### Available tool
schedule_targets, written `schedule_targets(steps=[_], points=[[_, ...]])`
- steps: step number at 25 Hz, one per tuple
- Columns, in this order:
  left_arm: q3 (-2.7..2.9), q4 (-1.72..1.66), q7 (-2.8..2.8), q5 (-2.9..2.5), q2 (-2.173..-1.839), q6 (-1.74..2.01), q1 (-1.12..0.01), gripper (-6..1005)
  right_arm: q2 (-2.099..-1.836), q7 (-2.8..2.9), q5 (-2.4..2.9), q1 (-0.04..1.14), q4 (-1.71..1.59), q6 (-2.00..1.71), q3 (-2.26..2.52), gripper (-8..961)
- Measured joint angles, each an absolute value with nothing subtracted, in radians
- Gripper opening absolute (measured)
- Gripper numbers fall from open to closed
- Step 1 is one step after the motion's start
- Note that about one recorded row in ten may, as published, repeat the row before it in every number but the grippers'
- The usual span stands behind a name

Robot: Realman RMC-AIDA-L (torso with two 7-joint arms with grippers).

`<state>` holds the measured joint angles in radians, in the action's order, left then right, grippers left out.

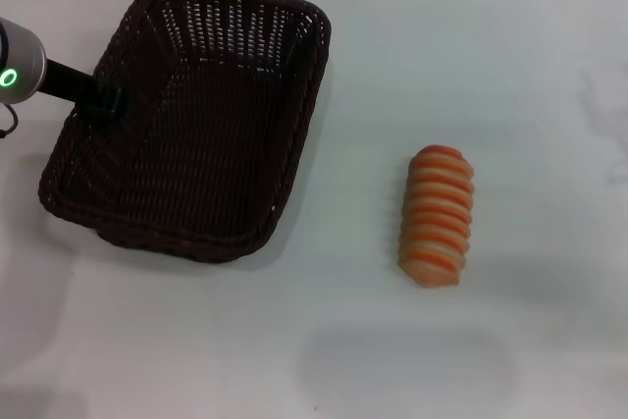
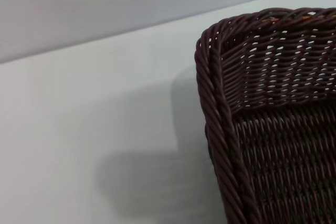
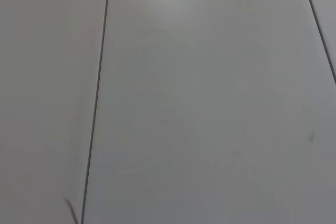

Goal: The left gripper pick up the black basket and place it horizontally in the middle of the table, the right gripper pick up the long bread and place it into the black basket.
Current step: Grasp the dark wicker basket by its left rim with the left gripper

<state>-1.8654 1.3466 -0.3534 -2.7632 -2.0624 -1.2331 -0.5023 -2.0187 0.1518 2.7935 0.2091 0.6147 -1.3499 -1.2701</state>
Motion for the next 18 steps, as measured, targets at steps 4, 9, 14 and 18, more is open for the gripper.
schedule_targets(steps=[4,9,14,18], points=[[-1.851,1.361,-0.353,-2.778,-2.062,-1.225,-0.493,222,-2.019,0.152,2.793,0.198,0.628,-1.350,-1.270,592],[-1.850,1.400,-0.373,-2.778,-2.062,-1.215,-0.477,221,-2.019,0.152,2.793,0.185,0.638,-1.350,-1.270,592],[-1.856,1.560,-0.455,-2.763,-2.061,-1.177,-0.409,219,-2.021,0.152,2.793,0.171,0.649,-1.350,-1.273,592],[-1.856,1.641,-0.530,-2.744,-2.061,-1.170,-0.381,217,-2.024,0.152,2.793,0.160,0.656,-1.350,-1.280,592]])
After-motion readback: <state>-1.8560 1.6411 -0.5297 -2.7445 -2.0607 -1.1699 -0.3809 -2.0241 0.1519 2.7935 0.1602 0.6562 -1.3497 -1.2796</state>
